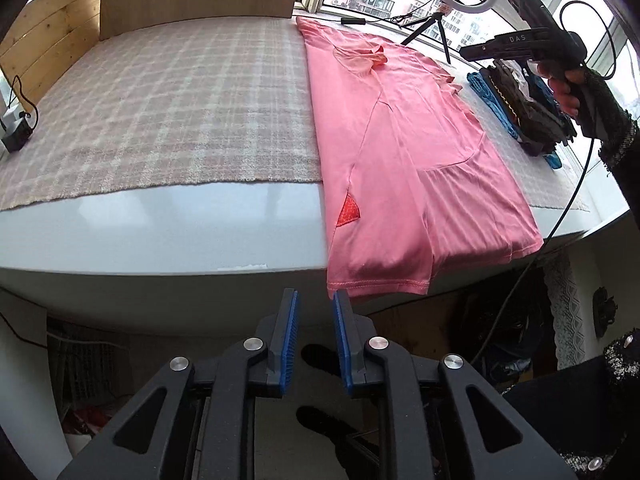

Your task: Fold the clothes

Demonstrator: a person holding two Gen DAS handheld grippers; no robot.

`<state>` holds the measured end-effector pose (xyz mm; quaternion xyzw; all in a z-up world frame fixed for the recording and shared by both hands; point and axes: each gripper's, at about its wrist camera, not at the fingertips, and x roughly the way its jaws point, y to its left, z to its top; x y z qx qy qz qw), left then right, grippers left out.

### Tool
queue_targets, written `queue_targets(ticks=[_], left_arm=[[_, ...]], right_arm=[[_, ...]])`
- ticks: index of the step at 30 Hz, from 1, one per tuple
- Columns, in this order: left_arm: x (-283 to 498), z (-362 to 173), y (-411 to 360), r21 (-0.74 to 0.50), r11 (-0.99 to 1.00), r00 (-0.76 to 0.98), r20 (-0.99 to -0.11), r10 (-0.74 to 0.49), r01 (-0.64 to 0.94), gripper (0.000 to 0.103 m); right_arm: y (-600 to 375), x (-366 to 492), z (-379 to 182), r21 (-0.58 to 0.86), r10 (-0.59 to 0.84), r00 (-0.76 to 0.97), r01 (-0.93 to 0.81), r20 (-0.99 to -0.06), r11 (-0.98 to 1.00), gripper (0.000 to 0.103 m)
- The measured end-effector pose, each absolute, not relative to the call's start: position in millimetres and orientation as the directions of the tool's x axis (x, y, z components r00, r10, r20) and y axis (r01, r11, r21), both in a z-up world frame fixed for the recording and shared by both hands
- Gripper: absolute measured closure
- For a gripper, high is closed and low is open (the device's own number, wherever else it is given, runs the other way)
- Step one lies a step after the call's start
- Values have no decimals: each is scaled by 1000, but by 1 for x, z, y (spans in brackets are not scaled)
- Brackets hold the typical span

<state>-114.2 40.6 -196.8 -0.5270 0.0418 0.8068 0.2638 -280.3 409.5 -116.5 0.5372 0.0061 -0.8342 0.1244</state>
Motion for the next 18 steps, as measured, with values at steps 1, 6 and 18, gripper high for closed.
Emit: queue_targets(ticks=[1,6,18], left_arm=[[-123,-195,50,-216,-854,-302,-871,388,-473,84],[-161,-201,99,-261,-842,-271,-866,420,-472,82],[-217,-248,139,-232,-893,-162,-936,313,-384,80]], right_arm=[[419,-294,-108,137,-212,-411,205,-887,-969,90],[424,-412,-96,216,-289,-464,205,-837,-955,86],[349,-645,-216,186,-272,-264,308,-925,-933,86]])
